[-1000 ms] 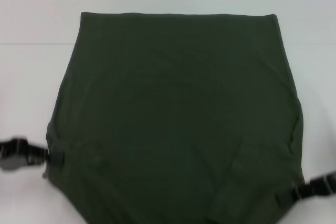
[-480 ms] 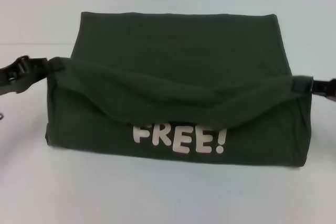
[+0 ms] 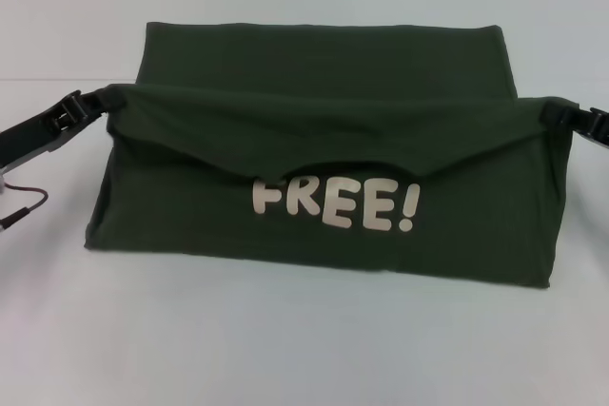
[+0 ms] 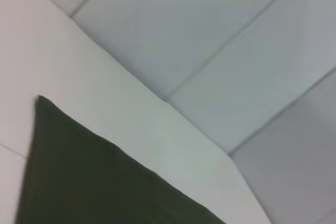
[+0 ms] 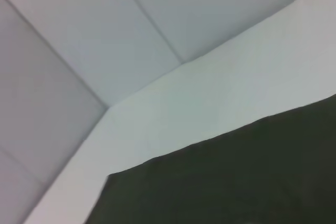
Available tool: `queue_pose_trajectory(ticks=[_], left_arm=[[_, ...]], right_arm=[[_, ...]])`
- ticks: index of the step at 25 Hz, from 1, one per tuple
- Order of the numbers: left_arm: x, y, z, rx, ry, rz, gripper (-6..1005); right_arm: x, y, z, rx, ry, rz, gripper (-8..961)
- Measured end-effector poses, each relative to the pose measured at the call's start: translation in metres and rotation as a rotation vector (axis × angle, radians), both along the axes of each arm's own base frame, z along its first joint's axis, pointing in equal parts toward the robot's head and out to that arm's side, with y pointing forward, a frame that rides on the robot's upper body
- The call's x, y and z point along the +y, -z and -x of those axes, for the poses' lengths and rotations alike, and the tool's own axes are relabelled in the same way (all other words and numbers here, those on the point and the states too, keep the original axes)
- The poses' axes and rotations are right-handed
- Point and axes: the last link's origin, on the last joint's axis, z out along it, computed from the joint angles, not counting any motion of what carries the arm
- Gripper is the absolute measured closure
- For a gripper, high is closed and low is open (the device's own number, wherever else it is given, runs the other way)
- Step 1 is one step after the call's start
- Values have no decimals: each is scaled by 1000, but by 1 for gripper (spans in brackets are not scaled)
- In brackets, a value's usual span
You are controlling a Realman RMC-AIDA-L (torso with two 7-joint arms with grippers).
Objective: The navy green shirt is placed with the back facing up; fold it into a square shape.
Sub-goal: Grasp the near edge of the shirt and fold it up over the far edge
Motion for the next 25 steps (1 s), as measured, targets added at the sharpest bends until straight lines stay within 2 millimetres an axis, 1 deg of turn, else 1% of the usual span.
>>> queue_pose_trajectory(ticks=[7, 10, 15, 21, 25], left_arm=[[8, 13, -1, 58, -21, -27, 961], [13, 16, -3, 71, -28, -39, 960], [17, 15, -6, 68, -32, -68, 958], [21, 8, -6, 59, -36, -96, 956], [24, 10, -5, 84, -56, -108, 954]], right_arm=[[13, 14, 1, -61, 34, -34, 888], [19, 17, 4, -81, 44, -40, 888], [28, 22, 9, -112, 47, -45, 888], [32, 24, 13, -127, 41, -51, 889], [36, 25, 13, -136, 54, -59, 889]])
